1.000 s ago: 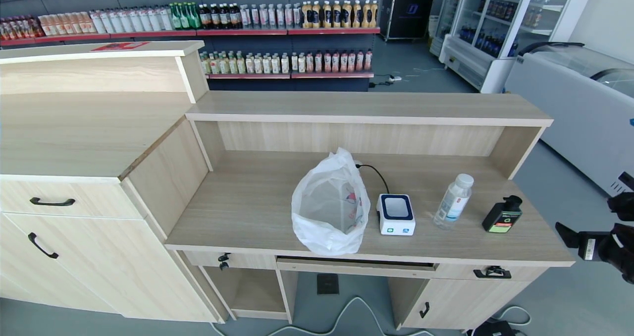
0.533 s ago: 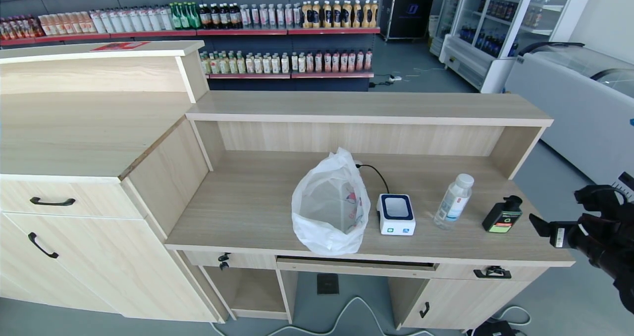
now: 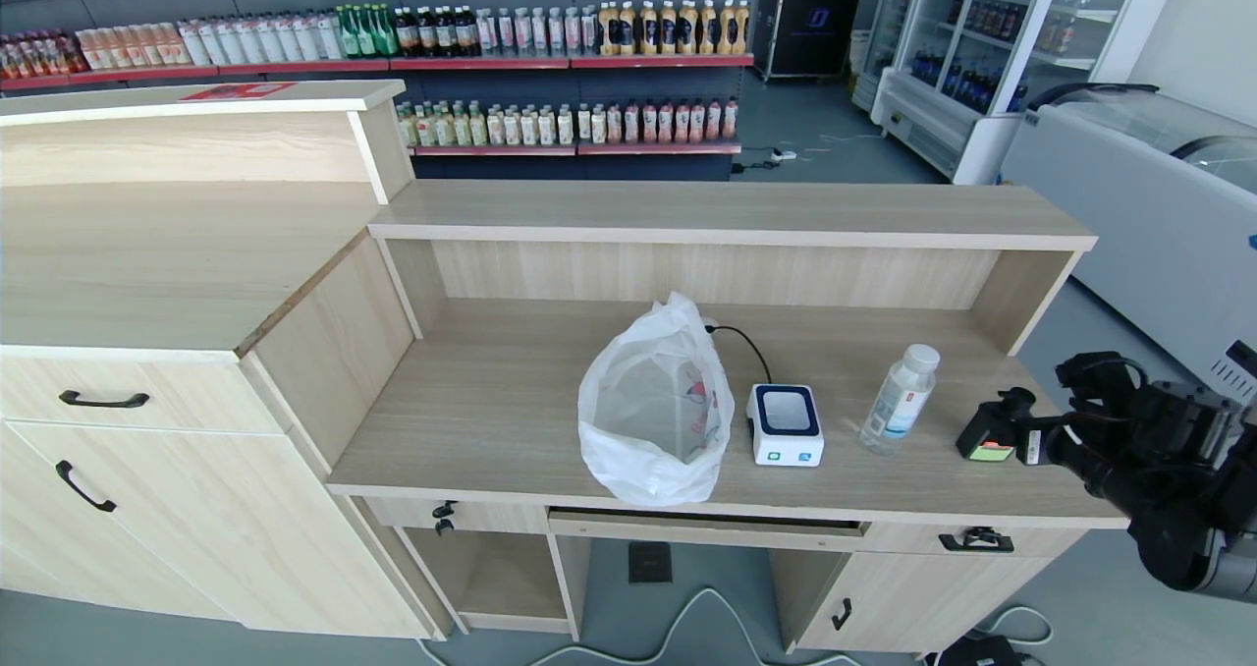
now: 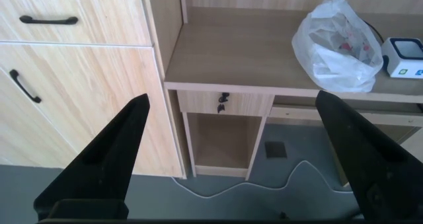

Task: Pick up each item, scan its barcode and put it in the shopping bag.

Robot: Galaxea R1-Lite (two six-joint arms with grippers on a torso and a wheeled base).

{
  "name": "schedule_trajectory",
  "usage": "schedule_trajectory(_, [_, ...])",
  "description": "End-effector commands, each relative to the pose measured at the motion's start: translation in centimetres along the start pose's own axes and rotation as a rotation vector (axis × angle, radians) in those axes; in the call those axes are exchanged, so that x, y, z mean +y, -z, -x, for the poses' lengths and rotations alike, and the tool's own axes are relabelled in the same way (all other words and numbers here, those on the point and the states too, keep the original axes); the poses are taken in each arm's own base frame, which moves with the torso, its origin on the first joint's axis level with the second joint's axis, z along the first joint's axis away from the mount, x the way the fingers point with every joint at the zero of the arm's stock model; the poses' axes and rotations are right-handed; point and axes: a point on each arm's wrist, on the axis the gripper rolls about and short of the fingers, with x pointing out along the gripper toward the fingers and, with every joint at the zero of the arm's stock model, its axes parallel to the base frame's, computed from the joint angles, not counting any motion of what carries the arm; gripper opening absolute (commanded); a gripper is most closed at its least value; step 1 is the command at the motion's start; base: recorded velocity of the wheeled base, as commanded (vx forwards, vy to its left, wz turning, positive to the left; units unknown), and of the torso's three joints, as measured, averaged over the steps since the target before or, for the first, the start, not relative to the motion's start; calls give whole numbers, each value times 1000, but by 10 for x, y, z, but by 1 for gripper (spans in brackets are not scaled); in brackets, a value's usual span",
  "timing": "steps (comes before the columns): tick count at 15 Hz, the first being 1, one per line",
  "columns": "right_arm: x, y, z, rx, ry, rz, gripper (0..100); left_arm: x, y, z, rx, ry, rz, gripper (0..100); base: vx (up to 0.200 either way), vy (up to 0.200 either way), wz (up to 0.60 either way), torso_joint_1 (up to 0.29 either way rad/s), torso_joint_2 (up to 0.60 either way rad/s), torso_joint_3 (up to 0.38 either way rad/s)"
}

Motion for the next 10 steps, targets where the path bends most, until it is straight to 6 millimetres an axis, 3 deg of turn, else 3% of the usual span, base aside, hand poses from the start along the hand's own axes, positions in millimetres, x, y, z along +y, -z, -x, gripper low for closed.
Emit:
schedule_trajectory(1, [13, 9, -13, 7, -34, -2, 100, 0, 0, 0, 0, 0, 0, 100, 0, 0, 0, 0, 0, 0])
schedule_trajectory(10, [51, 13, -50, -41, -114, 2, 100, 0, 0, 0, 0, 0, 0, 100, 0, 0, 0, 0, 0, 0])
